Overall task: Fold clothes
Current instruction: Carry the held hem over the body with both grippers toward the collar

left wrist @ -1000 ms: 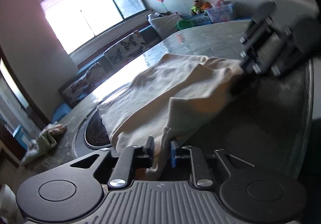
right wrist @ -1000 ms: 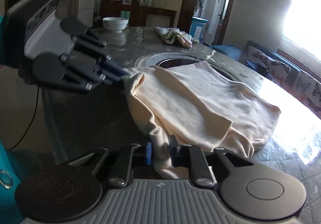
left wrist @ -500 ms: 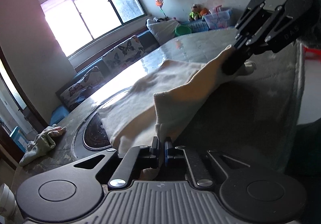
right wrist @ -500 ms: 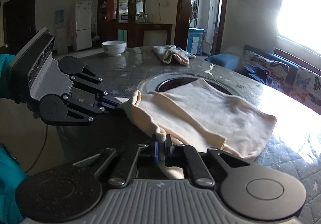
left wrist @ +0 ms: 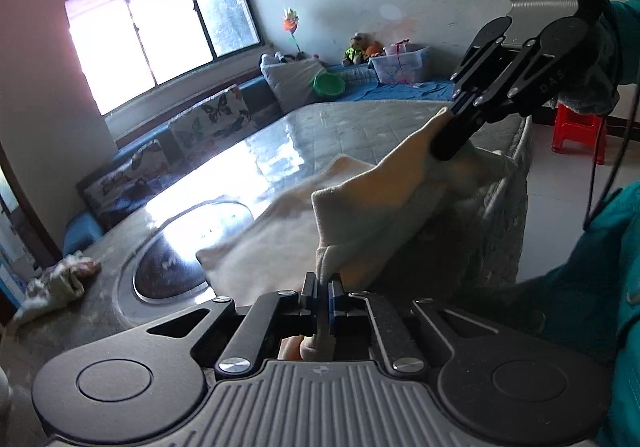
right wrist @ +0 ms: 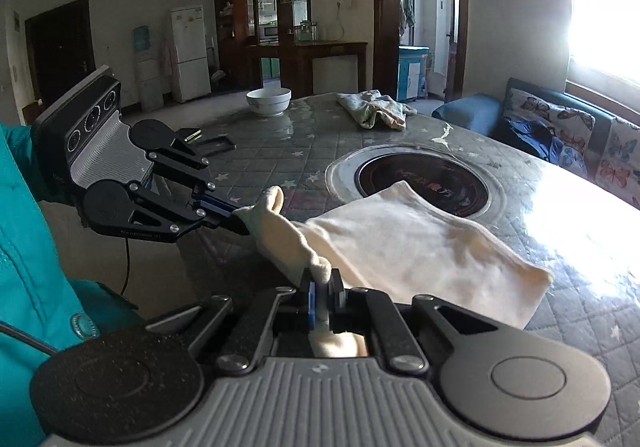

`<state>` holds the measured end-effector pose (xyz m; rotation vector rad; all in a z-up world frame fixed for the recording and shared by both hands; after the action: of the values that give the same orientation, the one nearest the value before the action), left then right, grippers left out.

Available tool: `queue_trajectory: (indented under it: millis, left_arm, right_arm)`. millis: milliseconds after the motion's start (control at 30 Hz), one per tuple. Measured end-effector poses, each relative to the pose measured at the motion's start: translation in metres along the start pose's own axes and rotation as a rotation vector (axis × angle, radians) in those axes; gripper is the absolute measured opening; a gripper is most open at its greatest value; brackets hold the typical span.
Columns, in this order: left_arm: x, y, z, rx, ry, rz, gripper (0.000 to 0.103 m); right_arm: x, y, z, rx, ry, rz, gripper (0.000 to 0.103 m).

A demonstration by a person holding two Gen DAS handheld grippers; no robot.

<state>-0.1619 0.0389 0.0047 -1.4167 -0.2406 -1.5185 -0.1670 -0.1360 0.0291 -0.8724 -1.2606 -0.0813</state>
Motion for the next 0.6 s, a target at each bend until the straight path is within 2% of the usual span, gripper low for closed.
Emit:
queue_trajectory:
  millis: [200,300,500,600]
  left_arm:
    - [0.024,0.029,0.026,0.045,0.004,-0.032,0.005]
    - [0.037,0.058,0.047,0.071,0.013,-0.037,0.005]
    - [0.048,0.143,0.087,0.154,-0.003,0.002,0.006]
    - [0.036,0.194,0.102,0.205,-0.075,0.067,0.009]
  right_arm:
    - [0.020,0.003,-0.033,-0.050,0.030,-0.034,0.005]
    - [0.038,0.016,-0.064,-0.082,0.044,-0.047,0.005]
    - [0.060,0.066,-0.134,-0.163,0.060,-0.031,0.005]
    - [0.057,0.107,-0.170,-0.225,0.110,-0.014,0.005]
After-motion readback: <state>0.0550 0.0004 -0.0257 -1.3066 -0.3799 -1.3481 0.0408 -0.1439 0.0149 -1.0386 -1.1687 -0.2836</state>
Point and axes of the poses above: each gripper's, at about its wrist camera, not at the fingertips, and y roughly the way its jaws point, z to its left, x to its top, the point moved 6 cm from there along y, roughly the way its jaws point, and after that the axes turned 4 degrees about -z, right-handed, at the moved point
